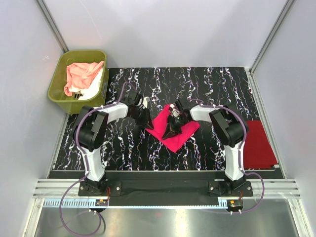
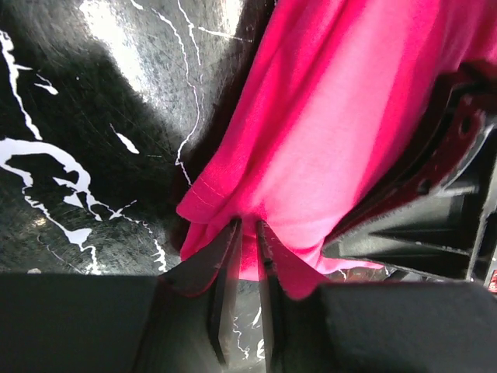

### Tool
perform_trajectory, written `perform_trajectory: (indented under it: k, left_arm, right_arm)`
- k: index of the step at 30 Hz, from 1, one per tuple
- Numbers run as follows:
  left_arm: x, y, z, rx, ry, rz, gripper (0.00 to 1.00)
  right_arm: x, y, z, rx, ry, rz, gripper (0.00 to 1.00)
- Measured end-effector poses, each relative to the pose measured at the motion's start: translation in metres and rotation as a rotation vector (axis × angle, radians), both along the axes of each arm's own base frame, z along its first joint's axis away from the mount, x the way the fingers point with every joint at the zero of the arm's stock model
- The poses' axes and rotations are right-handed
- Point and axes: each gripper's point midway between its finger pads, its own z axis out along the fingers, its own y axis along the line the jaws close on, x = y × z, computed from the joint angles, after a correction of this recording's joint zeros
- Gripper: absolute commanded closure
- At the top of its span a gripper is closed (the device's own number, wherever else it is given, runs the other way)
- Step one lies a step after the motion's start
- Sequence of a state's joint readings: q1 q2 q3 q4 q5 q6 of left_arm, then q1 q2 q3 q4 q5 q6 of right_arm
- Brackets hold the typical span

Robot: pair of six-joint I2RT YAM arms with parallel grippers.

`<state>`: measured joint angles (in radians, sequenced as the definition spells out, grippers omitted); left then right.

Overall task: Fold and stack the t-shirts
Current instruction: Fold the tshirt

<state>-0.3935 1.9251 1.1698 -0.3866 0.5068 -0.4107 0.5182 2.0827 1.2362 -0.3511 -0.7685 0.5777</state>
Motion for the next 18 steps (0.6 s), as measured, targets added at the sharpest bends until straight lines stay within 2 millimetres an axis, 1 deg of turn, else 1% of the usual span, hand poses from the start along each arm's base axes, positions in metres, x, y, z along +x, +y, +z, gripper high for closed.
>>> perform_trajectory:
  k: [2, 4, 6, 7, 8, 9, 10, 11, 12, 14, 15, 18]
  left_arm:
    - [-0.001, 0.001, 0.0, -0.003, -0.01, 0.0, 0.79]
    - [-0.002, 0.002, 0.0, -0.002, -0.025, 0.002, 0.79]
    - [-0.006, 0.005, 0.0, 0.004, -0.033, 0.005, 0.77]
    - [-0.008, 0.007, 0.0, 0.008, -0.033, 0.006, 0.73]
    - [-0.012, 0.008, 0.001, 0.011, -0.036, 0.007, 0.66]
    - [-0.016, 0.01, 0.003, 0.017, -0.037, 0.007, 0.52]
    - [-0.021, 0.012, 0.005, 0.028, -0.042, 0.001, 0.49]
    - [-0.025, 0.013, 0.009, 0.034, -0.048, 0.0, 0.45]
    - [-0.03, 0.015, 0.013, 0.055, -0.06, -0.003, 0.43]
    - [-0.04, 0.015, 0.024, 0.098, -0.088, -0.018, 0.41]
    - [-0.044, 0.012, 0.03, 0.108, -0.104, -0.03, 0.4]
    - [-0.058, -0.002, 0.059, 0.136, -0.186, -0.082, 0.35]
  right_arm:
    - [-0.008, -0.009, 0.001, -0.014, -0.007, 0.008, 0.81]
    - [-0.019, -0.025, 0.004, -0.049, -0.01, 0.003, 0.75]
    - [-0.024, -0.044, 0.013, -0.076, -0.02, -0.018, 0.68]
    - [-0.024, -0.053, 0.02, -0.086, -0.032, -0.036, 0.65]
    - [-0.021, -0.062, 0.028, -0.088, -0.05, -0.057, 0.57]
    - [-0.018, -0.07, 0.034, -0.094, -0.065, -0.079, 0.54]
    - [-0.014, -0.08, 0.043, -0.096, -0.087, -0.104, 0.5]
    - [-0.008, -0.089, 0.05, -0.094, -0.111, -0.132, 0.45]
    - [-0.004, -0.096, 0.055, -0.094, -0.128, -0.157, 0.42]
    - [0.002, -0.113, 0.06, -0.103, -0.154, -0.212, 0.32]
    - [0.004, -0.121, 0.058, -0.11, -0.154, -0.239, 0.28]
    - [-0.001, -0.135, 0.045, -0.127, -0.119, -0.293, 0.27]
